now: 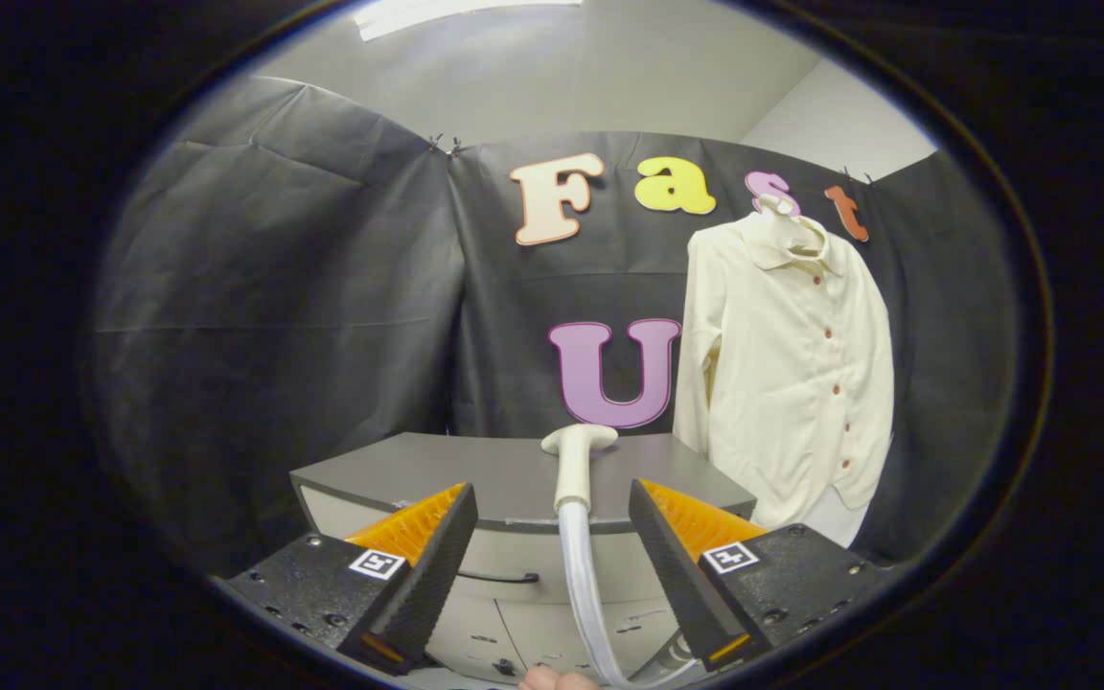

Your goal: Iron the clothes twice with a garment steamer, once on the left side and once on the right side.

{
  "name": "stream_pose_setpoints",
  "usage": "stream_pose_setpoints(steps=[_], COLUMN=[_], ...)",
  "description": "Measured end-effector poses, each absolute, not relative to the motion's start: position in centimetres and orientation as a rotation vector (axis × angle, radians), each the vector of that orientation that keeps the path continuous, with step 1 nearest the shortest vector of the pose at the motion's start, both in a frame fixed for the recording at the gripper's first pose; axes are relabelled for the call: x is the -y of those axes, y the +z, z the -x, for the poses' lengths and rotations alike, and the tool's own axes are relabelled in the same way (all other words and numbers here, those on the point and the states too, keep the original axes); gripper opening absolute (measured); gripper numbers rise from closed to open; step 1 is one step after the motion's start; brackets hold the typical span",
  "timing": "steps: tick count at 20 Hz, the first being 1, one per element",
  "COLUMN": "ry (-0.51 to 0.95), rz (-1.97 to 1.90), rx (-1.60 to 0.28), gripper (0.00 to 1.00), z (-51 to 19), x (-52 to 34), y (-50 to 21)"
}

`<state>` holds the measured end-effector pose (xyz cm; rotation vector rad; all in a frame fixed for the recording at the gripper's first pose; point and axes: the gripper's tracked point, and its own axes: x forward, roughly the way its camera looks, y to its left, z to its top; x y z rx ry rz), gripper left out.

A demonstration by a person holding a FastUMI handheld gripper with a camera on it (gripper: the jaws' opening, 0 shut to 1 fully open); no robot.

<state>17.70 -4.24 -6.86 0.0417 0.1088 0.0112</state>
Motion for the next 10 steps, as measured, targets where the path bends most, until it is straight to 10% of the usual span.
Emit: stream_pose_setpoints(steps=[10], ry=[-0.021], rz=[-0.056], rx=[-0.181], gripper=[0.93], z=[-25.9], x=[4.8], y=[-9.3])
